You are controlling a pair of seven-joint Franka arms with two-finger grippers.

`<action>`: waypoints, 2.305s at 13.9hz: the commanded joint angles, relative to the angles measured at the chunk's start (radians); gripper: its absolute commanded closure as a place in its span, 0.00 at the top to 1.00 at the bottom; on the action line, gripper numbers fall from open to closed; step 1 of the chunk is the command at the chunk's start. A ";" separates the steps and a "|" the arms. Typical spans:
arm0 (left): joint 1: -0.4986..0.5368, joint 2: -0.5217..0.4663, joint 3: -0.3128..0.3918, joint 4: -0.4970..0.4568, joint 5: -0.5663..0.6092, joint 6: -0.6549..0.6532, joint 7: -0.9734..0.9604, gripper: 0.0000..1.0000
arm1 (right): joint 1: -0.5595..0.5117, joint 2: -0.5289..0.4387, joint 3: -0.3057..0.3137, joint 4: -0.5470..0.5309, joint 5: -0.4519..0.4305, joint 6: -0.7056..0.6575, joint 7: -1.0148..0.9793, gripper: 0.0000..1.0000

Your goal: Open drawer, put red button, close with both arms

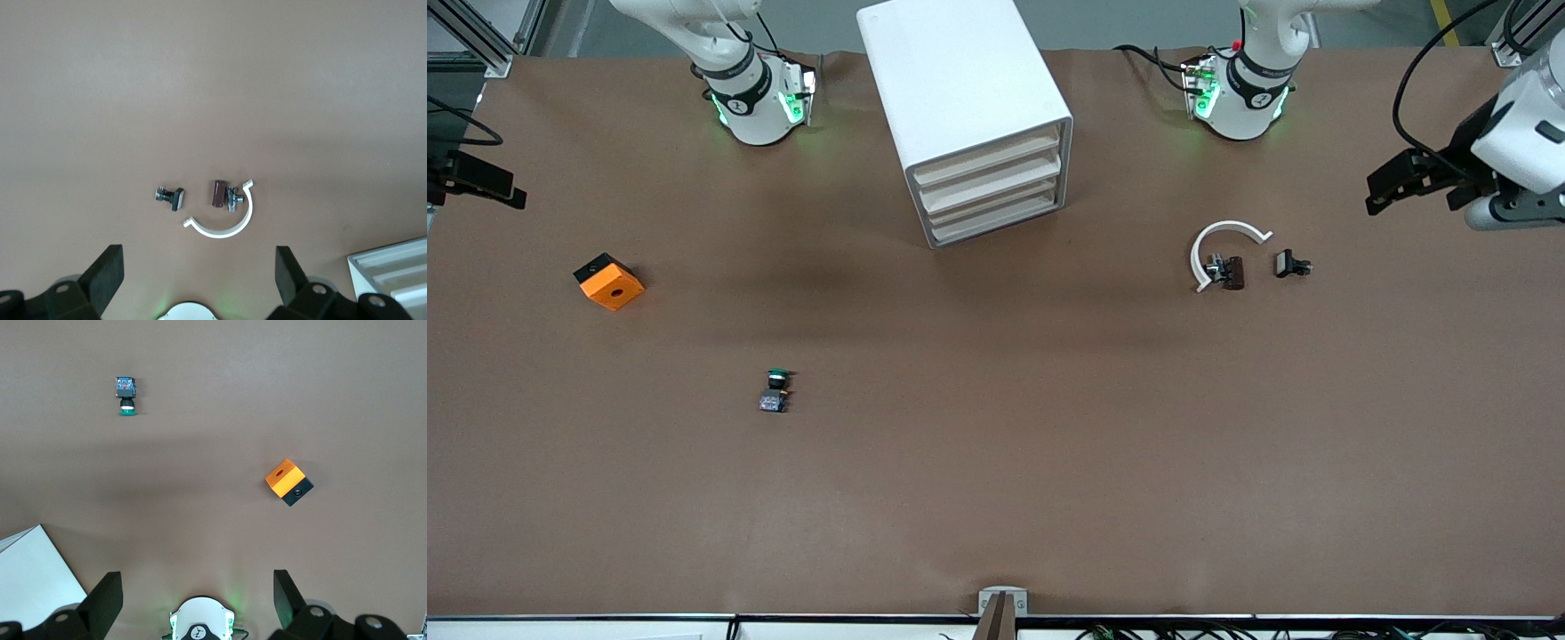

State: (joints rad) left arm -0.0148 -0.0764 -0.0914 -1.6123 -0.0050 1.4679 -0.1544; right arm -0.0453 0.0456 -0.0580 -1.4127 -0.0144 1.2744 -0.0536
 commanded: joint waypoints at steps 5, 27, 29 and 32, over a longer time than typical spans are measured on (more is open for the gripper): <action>0.064 -0.077 -0.071 -0.086 -0.018 0.019 -0.005 1.00 | 0.007 -0.219 0.004 -0.245 0.008 0.106 -0.006 1.00; 0.079 -0.003 -0.073 -0.006 -0.004 0.026 -0.008 1.00 | 0.015 -0.231 0.000 -0.249 0.033 0.178 0.044 1.00; 0.090 -0.002 -0.074 -0.006 -0.004 0.026 -0.005 1.00 | 0.016 -0.231 0.001 -0.249 0.033 0.186 0.046 1.00; 0.105 -0.003 -0.074 -0.012 -0.004 0.022 -0.005 1.00 | 0.016 -0.231 0.001 -0.249 0.033 0.186 0.046 1.00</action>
State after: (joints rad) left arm 0.0688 -0.0838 -0.1596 -1.6369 -0.0066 1.4998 -0.1648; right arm -0.0309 -0.1728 -0.0553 -1.6582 0.0188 1.4581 -0.0110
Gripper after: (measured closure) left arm 0.000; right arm 0.000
